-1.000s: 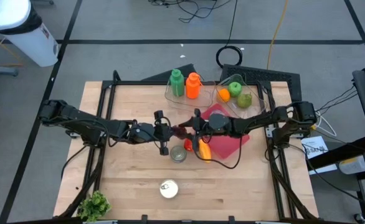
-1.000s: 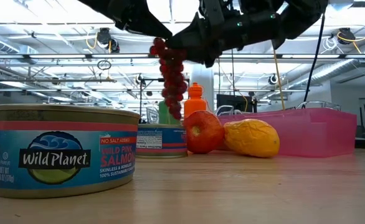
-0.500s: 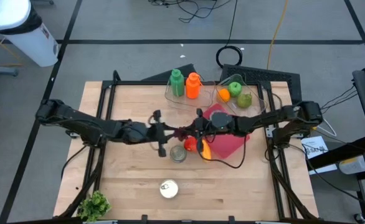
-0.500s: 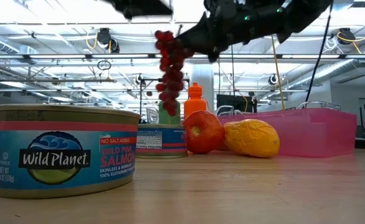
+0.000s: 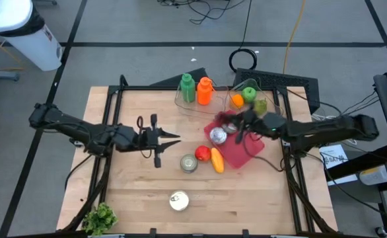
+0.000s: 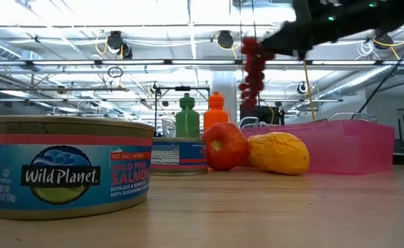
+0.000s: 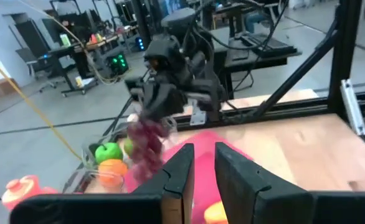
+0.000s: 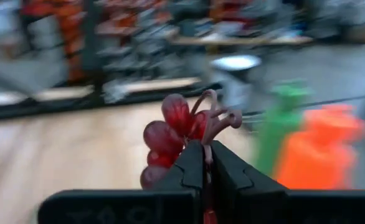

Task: Pick & Place Food Item
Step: Put the purple grapes into the right transparent bin

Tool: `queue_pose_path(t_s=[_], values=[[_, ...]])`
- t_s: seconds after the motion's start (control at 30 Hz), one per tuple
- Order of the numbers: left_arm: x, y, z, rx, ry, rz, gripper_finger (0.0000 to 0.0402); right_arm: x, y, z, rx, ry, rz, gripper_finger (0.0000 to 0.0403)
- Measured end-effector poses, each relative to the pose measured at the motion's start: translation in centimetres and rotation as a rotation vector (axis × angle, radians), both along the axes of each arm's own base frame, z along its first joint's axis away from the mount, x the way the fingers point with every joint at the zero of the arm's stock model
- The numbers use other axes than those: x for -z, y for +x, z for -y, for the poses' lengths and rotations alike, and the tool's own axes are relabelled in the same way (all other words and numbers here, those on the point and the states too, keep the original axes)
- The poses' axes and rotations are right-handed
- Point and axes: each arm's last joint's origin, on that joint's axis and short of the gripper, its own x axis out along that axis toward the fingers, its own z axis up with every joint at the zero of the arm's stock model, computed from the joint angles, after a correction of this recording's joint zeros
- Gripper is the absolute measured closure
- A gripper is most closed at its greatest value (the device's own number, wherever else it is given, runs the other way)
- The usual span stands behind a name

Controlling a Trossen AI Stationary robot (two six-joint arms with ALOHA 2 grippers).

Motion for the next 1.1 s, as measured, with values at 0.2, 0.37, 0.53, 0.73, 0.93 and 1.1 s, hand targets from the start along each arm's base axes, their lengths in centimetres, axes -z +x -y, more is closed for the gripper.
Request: queue_pose_path(t_s=[0.2,0.37,0.53,0.73,0.93,1.1], values=[[1.1,1.3,-1.1,-0.054,0.017,-0.046,0.0325,0.5,-4.3,2.6,0.297,-0.02,-0.001,0.0402],[1.6,1.9,-2.2,-0.105,-0.02,-0.06,0.0325,1.2,-5.9,4.1,0.413,0.044,-0.082,0.0402],[2.1,2.4,-3.0,-0.133,-0.043,-0.075,0.0325,2.1,-6.7,5.4,0.528,0.075,-0.16,0.0402],[2.6,2.7,-3.2,-0.142,-0.041,-0.101,0.0325,2.4,-7.2,6.4,0.591,0.084,-0.188,0.0401],[2.9,2.9,-3.3,-0.147,-0.039,-0.11,0.0325,2.8,-7.6,6.9,0.63,0.098,-0.231,0.04],[2.9,3.0,-3.4,-0.151,-0.036,-0.109,0.0325,2.9,-7.8,7.1,0.647,0.104,-0.228,0.04]])
